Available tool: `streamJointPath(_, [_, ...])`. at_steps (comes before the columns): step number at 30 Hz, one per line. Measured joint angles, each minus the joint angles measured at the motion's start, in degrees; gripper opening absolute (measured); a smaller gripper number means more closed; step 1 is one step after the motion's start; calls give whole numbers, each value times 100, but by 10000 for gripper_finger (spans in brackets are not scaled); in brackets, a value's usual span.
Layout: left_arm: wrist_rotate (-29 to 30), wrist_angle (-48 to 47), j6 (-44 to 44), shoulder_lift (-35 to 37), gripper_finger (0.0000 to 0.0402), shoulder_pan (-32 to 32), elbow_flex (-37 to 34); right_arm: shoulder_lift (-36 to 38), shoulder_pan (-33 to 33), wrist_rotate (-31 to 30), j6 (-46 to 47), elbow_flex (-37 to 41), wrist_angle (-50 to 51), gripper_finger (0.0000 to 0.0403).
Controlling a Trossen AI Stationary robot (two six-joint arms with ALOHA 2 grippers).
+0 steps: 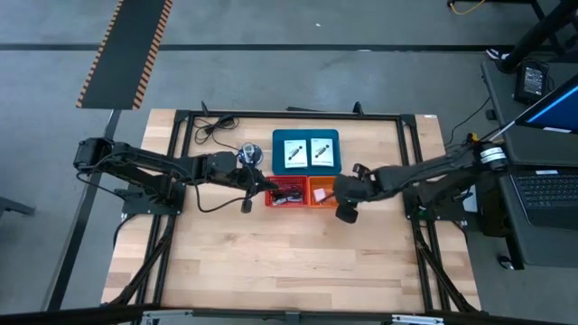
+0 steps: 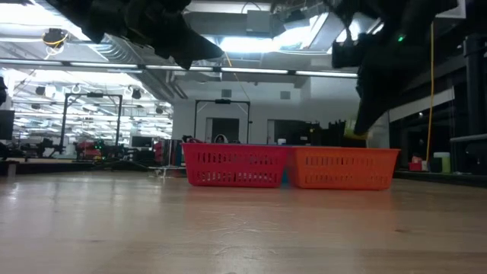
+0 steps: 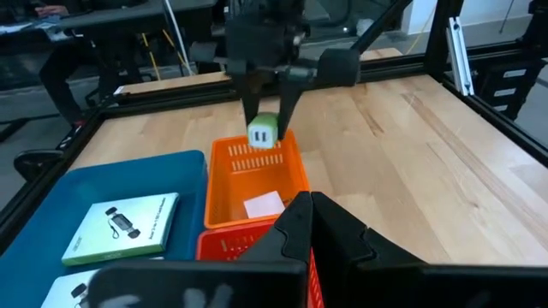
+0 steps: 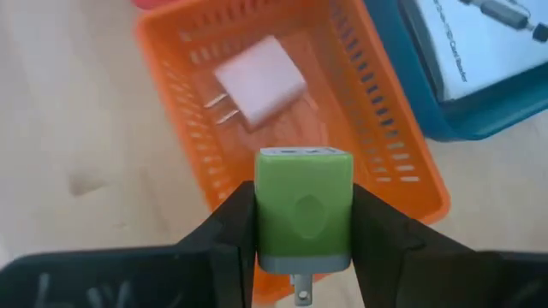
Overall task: Pick and place items into bin
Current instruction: Put the green charger adapter into the orange bin, then return to Home Position
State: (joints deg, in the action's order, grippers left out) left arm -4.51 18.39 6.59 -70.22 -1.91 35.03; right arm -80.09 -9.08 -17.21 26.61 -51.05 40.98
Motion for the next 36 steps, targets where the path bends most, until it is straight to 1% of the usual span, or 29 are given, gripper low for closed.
streamJointPath(7, [0,4,13,0,5,0,0,-333,501,124,-298,-2,-71,119])
streamJointPath(9, [0,4,13,0,3,0,0,-402,599,256,-308,-2,-117,119])
streamJointPath(15, [0,-4,13,-2,3,0,0,-630,702,531,-557,-2,-472,119])
streamJointPath(22, [0,-11,13,-2,5,0,0,-847,710,529,-609,-2,-514,119])
streamJointPath(24, [0,-13,12,-2,3,0,0,-860,710,529,-605,-2,-528,135])
streamJointPath(28, [0,-42,2,-4,2,0,0,-875,710,529,-585,-2,-610,206])
streamJointPath(30, [-2,-59,-2,-4,3,0,0,-875,710,527,-590,-2,-620,228])
streamJointPath(33, [-2,-61,-4,-4,4,0,0,-875,710,525,-597,-2,-619,238])
streamJointPath(36, [-2,-61,-4,-4,2,0,0,-850,710,525,-618,-2,-558,227])
